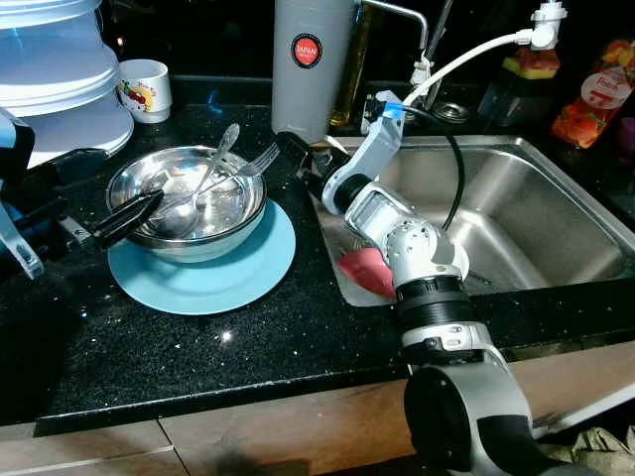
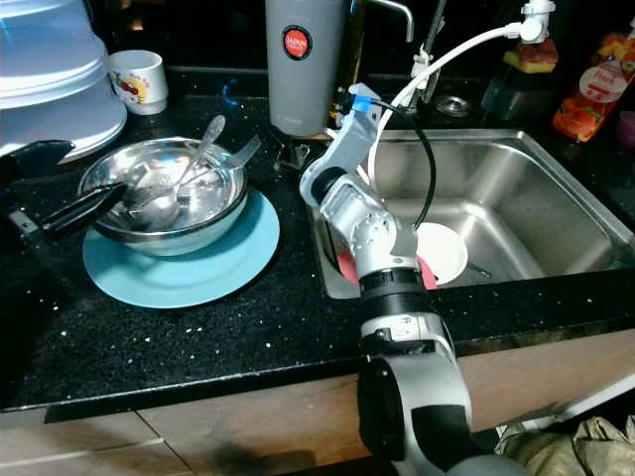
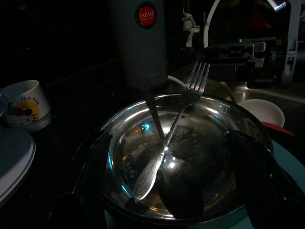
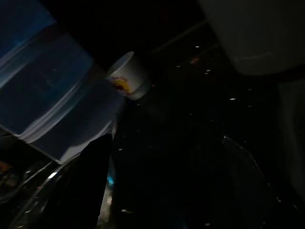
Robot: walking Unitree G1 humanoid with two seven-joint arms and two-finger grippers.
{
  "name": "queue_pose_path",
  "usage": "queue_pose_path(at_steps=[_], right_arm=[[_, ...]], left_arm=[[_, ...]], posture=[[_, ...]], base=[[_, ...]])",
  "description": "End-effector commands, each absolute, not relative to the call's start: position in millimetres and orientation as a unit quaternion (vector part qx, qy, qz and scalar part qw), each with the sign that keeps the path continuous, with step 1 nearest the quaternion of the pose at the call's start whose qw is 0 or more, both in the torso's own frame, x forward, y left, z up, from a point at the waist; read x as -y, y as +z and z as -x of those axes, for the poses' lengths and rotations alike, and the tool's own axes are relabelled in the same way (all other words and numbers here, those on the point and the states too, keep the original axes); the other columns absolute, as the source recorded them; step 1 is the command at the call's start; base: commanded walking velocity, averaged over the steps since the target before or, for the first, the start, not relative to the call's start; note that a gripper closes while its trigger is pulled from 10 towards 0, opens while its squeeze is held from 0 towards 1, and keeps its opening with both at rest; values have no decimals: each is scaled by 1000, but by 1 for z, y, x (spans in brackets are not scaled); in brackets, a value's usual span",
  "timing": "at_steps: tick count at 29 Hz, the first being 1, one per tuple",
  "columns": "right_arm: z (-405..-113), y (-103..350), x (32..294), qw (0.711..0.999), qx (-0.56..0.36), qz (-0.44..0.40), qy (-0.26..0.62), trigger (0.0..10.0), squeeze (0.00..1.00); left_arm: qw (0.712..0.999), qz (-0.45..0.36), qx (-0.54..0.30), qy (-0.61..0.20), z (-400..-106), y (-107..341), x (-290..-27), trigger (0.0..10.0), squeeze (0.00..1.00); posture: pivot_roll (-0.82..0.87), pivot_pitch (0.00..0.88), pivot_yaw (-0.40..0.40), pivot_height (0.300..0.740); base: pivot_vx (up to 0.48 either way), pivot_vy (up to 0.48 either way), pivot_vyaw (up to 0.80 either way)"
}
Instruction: Kitchen organization
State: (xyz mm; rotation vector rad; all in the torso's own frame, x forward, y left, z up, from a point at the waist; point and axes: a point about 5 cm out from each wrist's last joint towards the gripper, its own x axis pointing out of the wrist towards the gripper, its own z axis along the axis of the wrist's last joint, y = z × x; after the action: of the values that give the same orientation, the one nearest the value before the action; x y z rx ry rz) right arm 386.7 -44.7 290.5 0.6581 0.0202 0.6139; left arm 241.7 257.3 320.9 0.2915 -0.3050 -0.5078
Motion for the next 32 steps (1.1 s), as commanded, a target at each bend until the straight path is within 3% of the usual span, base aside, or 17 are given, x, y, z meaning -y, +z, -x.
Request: queue_pose_path(at_steps=[1, 8, 32], right_arm=[[-383, 295, 42, 894, -10, -325, 310, 10000, 0], [-373, 296, 32, 884, -19, -316, 344, 10000, 0], [-378, 307, 36, 891, 7, -324, 319, 10000, 0]], left_arm=[[942, -155, 150, -257, -239, 324, -256, 10000, 0], [941, -156, 149, -259, -239, 324, -256, 10000, 0], [941, -159, 147, -258, -238, 327, -256, 10000, 0]], posture=[[55, 116, -115, 740], [58, 122, -114, 740], [64, 129, -113, 740]], base=[[0, 0, 0], [0, 0, 0], [0, 0, 0]])
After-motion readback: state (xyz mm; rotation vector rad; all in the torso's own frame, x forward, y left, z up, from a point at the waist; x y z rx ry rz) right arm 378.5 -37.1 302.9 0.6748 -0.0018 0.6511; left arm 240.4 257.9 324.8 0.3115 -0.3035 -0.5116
